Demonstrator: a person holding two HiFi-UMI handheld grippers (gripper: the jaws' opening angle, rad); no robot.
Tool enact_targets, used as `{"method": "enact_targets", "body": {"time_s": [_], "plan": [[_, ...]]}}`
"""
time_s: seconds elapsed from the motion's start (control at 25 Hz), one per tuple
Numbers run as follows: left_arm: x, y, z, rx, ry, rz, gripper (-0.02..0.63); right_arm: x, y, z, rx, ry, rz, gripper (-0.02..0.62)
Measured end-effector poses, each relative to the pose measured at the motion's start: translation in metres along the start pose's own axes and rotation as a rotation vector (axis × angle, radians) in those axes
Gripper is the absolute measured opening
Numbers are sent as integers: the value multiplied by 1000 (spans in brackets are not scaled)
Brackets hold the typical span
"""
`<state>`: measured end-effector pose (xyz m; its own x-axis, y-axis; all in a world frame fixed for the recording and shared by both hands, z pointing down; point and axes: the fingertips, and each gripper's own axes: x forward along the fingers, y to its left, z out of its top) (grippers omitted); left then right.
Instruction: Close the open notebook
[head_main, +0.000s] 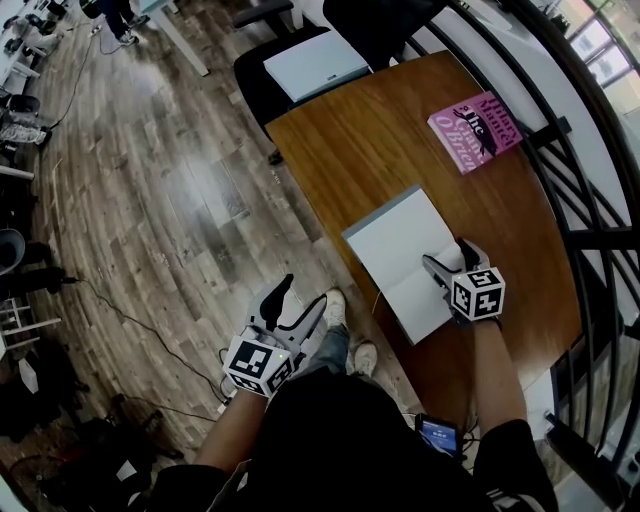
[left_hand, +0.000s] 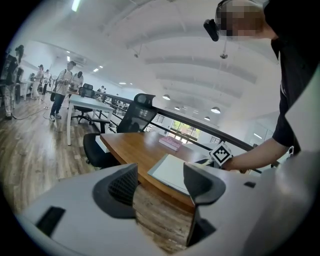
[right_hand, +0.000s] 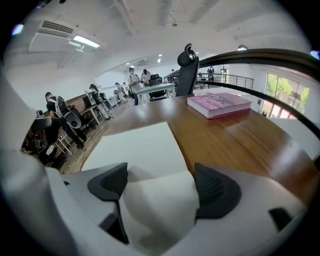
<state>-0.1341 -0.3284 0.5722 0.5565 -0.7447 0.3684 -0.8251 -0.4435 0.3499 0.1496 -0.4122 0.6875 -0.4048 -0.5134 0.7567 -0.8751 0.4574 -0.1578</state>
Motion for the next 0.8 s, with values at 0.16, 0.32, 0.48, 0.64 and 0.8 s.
{"method": "enact_targets", "body": {"time_s": [0.16,0.32,0.48,0.64,0.8], "plan": [[5,3,-7,2,18,-3,291,-1,21,-5,2,-13,-18,422],[9,6,-10,0,33,-9,291,-1,37,-7,3,-28,-44,422],[13,7,-12,-3,40,-18,291,-1,52,-9,-1,-36,-54,422],[15,11,-18,-18,58,-20,291,0,71,-10,-18,-49,-49,422],[22,22,-30,-46,87,-13,291,1,87,-12,-33,-44,-39,422]]}}
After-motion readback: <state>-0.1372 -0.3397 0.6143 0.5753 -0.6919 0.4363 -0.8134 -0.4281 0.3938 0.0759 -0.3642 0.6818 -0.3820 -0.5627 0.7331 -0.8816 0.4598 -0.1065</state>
